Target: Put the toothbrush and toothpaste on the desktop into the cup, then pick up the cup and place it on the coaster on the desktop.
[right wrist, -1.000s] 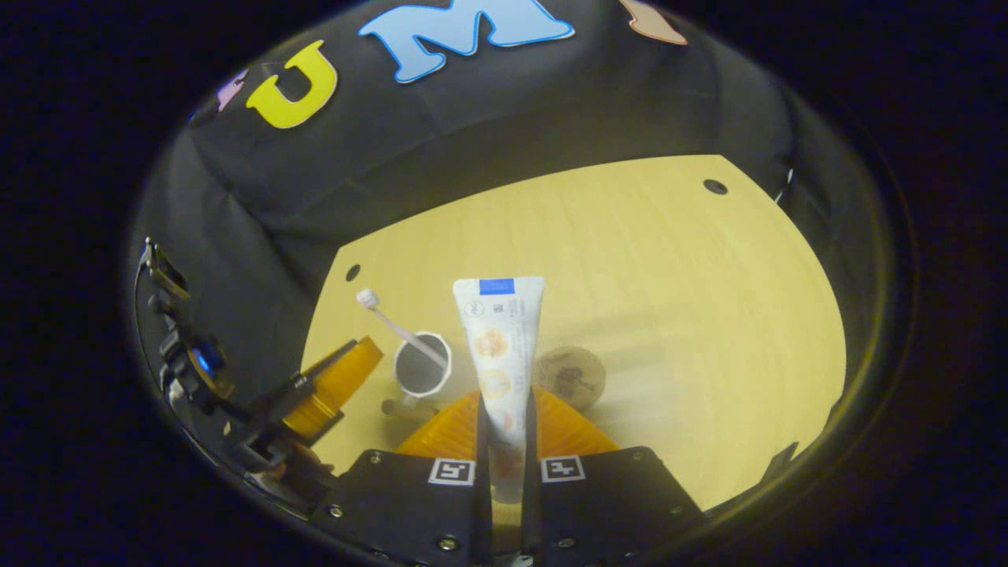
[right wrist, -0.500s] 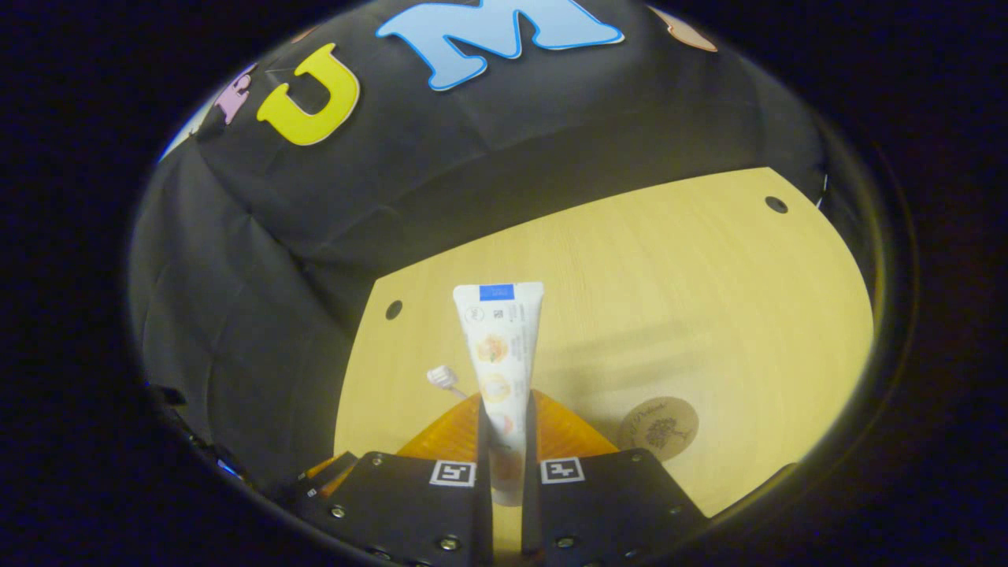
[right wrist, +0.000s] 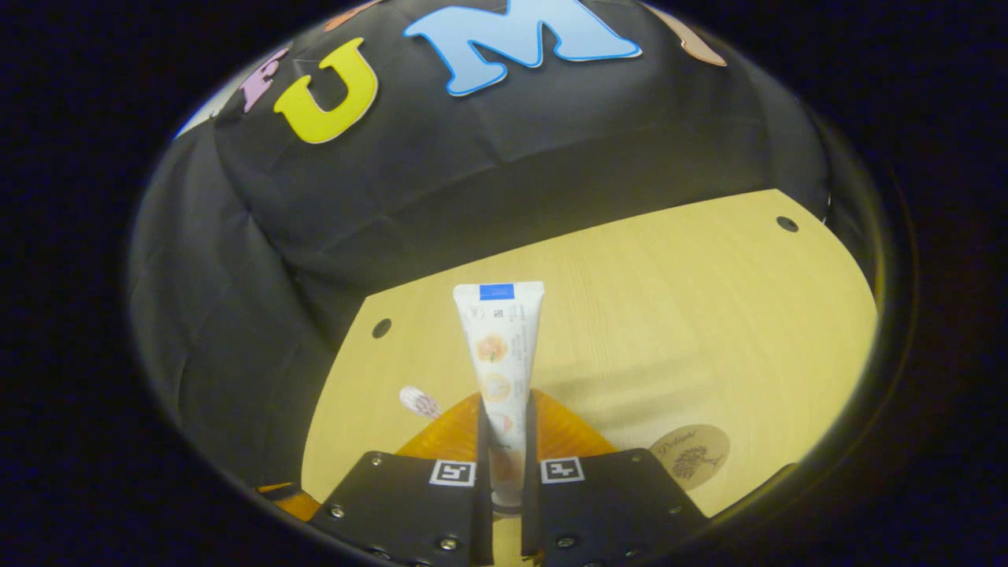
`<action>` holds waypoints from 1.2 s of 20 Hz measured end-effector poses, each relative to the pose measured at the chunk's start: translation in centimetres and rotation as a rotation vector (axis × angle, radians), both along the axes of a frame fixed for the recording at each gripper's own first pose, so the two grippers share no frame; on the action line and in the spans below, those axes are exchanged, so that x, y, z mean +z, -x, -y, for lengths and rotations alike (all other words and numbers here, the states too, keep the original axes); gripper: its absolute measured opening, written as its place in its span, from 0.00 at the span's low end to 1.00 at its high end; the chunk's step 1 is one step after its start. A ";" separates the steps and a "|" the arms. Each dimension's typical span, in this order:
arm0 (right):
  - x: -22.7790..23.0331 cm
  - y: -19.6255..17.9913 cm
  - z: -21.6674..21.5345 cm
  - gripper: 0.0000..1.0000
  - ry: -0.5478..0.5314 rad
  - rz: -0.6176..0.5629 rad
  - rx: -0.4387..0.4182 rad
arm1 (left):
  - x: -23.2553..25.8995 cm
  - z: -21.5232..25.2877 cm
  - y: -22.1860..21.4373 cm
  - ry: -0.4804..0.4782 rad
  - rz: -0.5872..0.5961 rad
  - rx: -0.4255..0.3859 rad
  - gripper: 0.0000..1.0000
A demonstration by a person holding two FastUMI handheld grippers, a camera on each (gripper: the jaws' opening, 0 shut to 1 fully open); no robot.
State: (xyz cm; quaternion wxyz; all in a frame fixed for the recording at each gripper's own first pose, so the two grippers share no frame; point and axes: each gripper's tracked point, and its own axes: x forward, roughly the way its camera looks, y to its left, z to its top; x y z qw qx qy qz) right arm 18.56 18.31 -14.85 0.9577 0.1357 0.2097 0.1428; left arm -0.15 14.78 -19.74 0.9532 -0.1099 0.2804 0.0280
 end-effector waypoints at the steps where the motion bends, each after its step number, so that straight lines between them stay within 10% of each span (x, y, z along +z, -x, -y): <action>1: -0.3 0.3 -0.1 0.16 0.001 0.018 0.012 | 0.1 0.5 0.0 0.001 0.000 -0.013 0.53; 16: -1.6 3.8 1.6 0.28 0.021 0.029 0.018 | 0.4 9.0 -3.1 -0.026 0.003 -0.244 0.66; 19: -0.9 4.5 1.3 0.93 -0.020 0.028 0.045 | 0.2 10.2 -3.8 -0.038 -0.004 -0.277 0.66; 24: 3.2 5.0 3.1 0.93 -0.084 0.094 0.014 | -0.4 12.2 -4.1 -0.044 -0.018 -0.361 0.65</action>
